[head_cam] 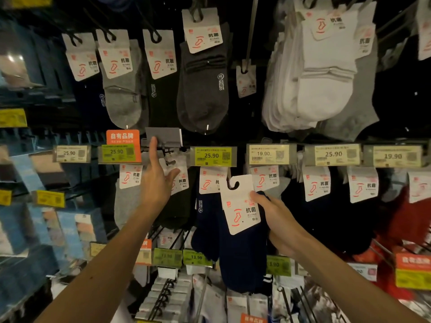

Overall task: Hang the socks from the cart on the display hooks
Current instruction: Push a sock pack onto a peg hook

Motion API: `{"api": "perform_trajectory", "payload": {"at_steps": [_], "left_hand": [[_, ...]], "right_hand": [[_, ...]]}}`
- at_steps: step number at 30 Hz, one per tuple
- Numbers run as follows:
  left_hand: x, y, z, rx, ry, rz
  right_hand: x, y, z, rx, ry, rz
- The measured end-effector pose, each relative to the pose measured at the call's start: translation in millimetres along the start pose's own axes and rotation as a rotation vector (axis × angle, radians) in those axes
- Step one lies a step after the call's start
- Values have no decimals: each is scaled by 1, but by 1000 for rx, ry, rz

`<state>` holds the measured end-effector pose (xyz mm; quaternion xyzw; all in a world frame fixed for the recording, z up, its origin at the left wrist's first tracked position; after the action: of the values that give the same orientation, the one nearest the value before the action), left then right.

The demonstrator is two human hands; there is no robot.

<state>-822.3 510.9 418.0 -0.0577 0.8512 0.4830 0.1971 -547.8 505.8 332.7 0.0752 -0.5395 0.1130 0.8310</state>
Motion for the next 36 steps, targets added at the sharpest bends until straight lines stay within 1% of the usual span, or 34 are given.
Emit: {"api": "perform_trajectory", "payload": {"at_steps": [3, 7, 11, 13, 14, 16, 18, 19, 20, 22, 23, 28, 31, 33, 36], "left_hand": [[-7, -7, -4, 9, 30, 21], [-9, -24, -21, 0, 141, 11], [-25, -42, -35, 62, 134, 31], [-40, -56, -32, 157, 115, 46], [-47, -63, -26, 216, 68, 52], [-57, -77, -5, 401, -120, 3], [-70, -94, 18, 624, -370, -122], [-79, -102, 26, 712, -457, -162], [-87, -110, 34, 776, -515, -184], [-101, -119, 45, 839, -574, -188], [-106, -121, 49, 835, -591, -186], [-102, -104, 45, 658, -698, -278], [-95, -88, 40, 598, -762, -299], [-92, -76, 36, 531, -785, -272], [-91, -65, 25, 405, -743, -179]], "right_hand": [[-3, -6, -9, -6, 1, 20], [-12, -16, -36, -57, -69, 30], [-18, -25, -64, -115, -118, 39], [-19, -27, -70, -126, -117, 41], [-19, -28, -72, -127, -115, 39], [-19, -28, -72, -125, -115, 30], [-19, -27, -66, -112, -96, 25], [-19, -26, -62, -100, -85, 22], [-19, -25, -58, -87, -73, 16], [-17, -21, -48, -57, -57, -2], [-16, -19, -42, -36, -62, -11], [-11, -7, -13, 56, -124, -84], [-4, 3, 2, 55, -195, -166], [2, 11, 12, 49, -215, -212], [6, 22, 24, 52, -228, -243]]}}
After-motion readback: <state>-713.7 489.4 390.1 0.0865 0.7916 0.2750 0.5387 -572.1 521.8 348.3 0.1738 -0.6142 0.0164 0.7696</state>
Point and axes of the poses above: each hand's wrist, its own y-axis towards the middle knuckle, its own z-axis out of the palm, x = y × z, the point moved 9 cm from there along y, towards the middle knuckle, and after that the axes turned 13 degrees about y, right-handed, at the moved point
